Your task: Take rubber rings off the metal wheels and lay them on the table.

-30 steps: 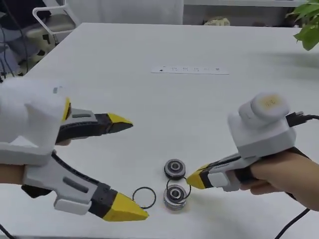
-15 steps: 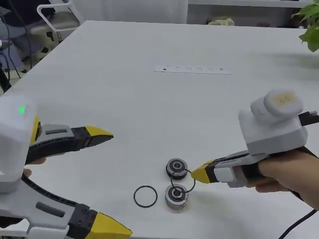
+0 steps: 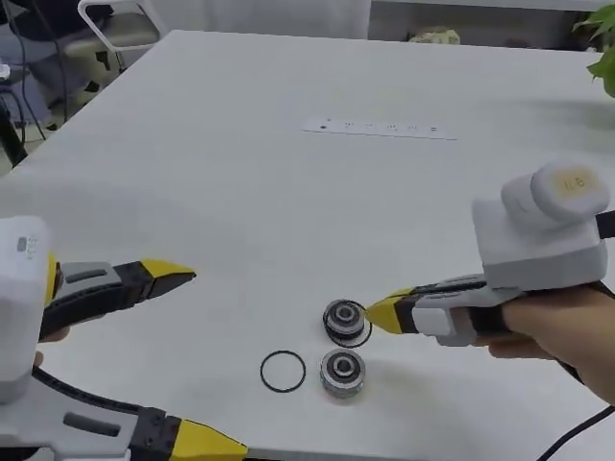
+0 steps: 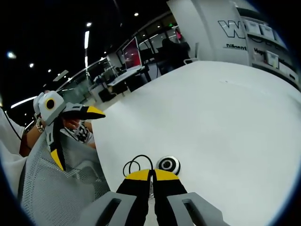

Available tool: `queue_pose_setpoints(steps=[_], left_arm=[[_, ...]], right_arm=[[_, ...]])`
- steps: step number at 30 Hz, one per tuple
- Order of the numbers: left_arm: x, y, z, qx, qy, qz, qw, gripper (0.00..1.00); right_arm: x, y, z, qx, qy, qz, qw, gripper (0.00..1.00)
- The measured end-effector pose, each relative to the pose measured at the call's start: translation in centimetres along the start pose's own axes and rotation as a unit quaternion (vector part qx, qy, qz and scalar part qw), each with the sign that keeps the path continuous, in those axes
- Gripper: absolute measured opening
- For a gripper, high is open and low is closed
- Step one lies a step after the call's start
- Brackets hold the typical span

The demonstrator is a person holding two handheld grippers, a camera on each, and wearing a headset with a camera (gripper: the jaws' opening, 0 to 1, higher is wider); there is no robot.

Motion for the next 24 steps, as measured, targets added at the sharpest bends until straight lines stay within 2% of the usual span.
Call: queue_pose_setpoints(steps=[4,8,10,13,17,24], left_arm=[[-0.5,0.2,0.1,-0.005,-0.009,-0.018,0.9998,0.91],[-0.7,0.4,-0.4,0.020,0.004,-0.024,0.9995,0.92],[-0.7,0.5,-0.3,0.025,0.011,-0.024,0.9993,0.92],[-0.9,0.5,-0.2,0.027,0.017,-0.028,0.9991,0.92],[-1.0,0.6,-0.3,0.031,0.021,-0.031,0.9988,0.91],[-1.1,0.6,-0.1,0.028,0.021,-0.033,0.9988,0.90]], right_arm=[[-1.1,-0.7,-0.7,0.020,0.013,-0.013,0.9996,0.00],[-2.1,-1.6,-0.7,0.026,0.035,-0.015,0.9989,0.00],[-2.7,-2.0,-0.6,0.026,0.045,-0.019,0.9985,0.00],[-3.0,-2.5,-0.2,0.022,0.058,-0.021,0.9979,0.00],[-3.2,-3.0,0.3,0.018,0.096,-0.014,0.9951,0.00],[-3.2,-3.8,1.1,0.007,0.104,-0.006,0.9945,0.00]])
Point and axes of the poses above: the centre of the closed fingertips' face, and the gripper's own axes: y roughly backward along the fingers, x roughly to its right, z roughly out of its underside, the point moved 5 cm from there along y, roughly backward along the fingers, and after that the axes turned 7 degrees about z, right-handed, at the moved point
